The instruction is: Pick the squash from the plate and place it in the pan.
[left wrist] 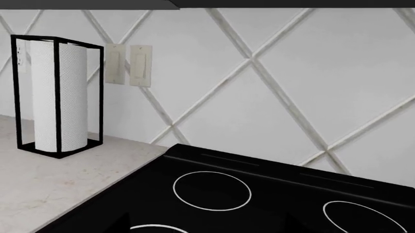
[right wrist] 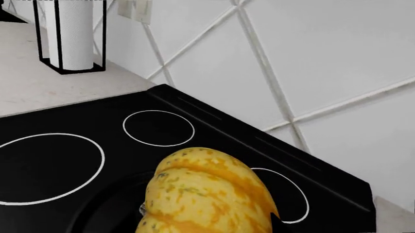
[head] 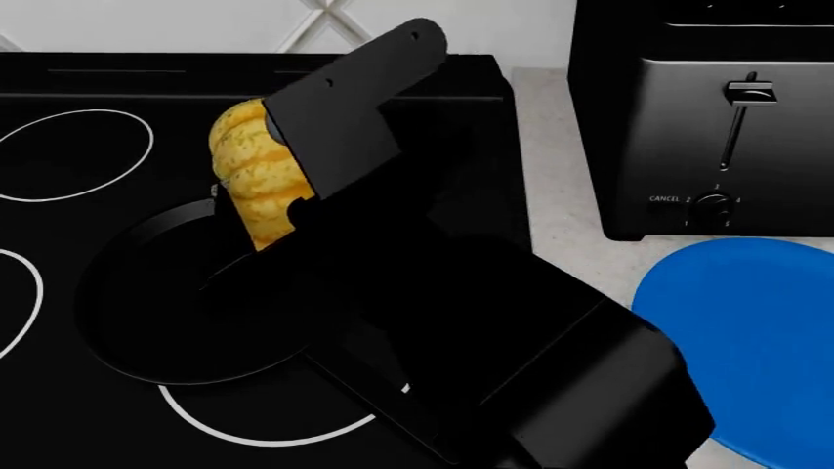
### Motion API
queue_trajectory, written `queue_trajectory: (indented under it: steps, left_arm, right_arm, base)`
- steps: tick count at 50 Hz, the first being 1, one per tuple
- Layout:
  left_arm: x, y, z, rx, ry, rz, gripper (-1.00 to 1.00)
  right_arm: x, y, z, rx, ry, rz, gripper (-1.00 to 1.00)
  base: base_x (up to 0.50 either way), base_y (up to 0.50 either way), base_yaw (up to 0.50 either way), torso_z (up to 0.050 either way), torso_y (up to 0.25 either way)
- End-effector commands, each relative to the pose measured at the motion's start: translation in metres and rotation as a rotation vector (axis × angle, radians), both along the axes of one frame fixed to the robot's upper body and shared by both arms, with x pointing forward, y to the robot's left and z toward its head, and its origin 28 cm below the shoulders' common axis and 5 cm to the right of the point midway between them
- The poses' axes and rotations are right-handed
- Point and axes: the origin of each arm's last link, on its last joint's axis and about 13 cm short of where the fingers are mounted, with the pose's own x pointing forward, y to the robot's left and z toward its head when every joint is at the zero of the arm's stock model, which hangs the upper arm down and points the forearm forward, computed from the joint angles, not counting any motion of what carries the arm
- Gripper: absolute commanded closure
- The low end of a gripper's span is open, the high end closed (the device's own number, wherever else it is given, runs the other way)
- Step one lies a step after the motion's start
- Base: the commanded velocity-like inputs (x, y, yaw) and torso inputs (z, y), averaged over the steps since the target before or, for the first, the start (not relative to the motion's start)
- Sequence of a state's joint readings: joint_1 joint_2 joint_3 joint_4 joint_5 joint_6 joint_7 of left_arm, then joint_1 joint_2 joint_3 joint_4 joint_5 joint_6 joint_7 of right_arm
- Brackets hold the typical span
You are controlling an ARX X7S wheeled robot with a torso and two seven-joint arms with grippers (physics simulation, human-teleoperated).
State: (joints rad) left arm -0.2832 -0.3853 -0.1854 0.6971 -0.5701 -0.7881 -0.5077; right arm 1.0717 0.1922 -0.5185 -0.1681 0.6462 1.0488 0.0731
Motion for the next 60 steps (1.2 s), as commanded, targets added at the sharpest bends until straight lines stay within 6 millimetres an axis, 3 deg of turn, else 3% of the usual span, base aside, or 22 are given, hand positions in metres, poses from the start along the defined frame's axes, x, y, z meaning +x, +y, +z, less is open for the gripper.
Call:
queue_trajectory:
  steps: [1,14,30,31,44,51,55,60]
  left_arm:
    - [-0.005,0.001,-0.006,-0.021,0.008,0.042,-1.00]
    - [-0.005,0.002,-0.009,-0.025,0.018,0.039,-1.00]
    - [-0.006,0.003,-0.010,-0.029,0.025,0.037,-1.00]
    - [-0.006,0.003,-0.010,-0.029,0.026,0.035,-1.00]
    - [-0.005,0.004,-0.010,-0.028,0.027,0.033,-1.00]
    - [-0.003,0.004,-0.008,-0.027,0.026,0.030,-1.00]
    - [-0.003,0.003,-0.007,-0.027,0.023,0.026,-1.00]
    - [-0.003,0.004,-0.007,-0.026,0.023,0.026,-1.00]
  right_arm:
    - [-0.009,0.022,-0.006,-0.075,-0.035,0.123,1.00]
    - [-0.008,0.042,-0.018,-0.110,-0.042,0.185,1.00]
    - [-0.005,0.041,-0.022,-0.102,-0.030,0.162,1.00]
    - [-0.005,0.041,-0.022,-0.099,-0.029,0.162,-1.00]
    - [-0.006,0.039,-0.017,-0.081,-0.041,0.159,-1.00]
    - [-0.011,0.036,-0.004,-0.048,-0.079,0.154,-1.00]
    - [-0.019,0.031,0.011,0.000,-0.137,0.151,-1.00]
    - [-0.034,0.011,0.044,0.127,-0.271,0.063,-1.00]
  base:
    - [0.00,0.00,0.00,0.000,0.000]
    - [0.00,0.00,0.00,0.001,0.002]
    - [0.00,0.00,0.00,0.000,0.001]
    - [0.00,0.00,0.00,0.000,0.000]
    - [0.00,0.00,0.00,0.000,0.000]
    - [0.00,0.00,0.00,0.000,0.000]
    - [0.00,0.00,0.00,0.000,0.000]
    - [0.00,0.00,0.00,0.000,0.000]
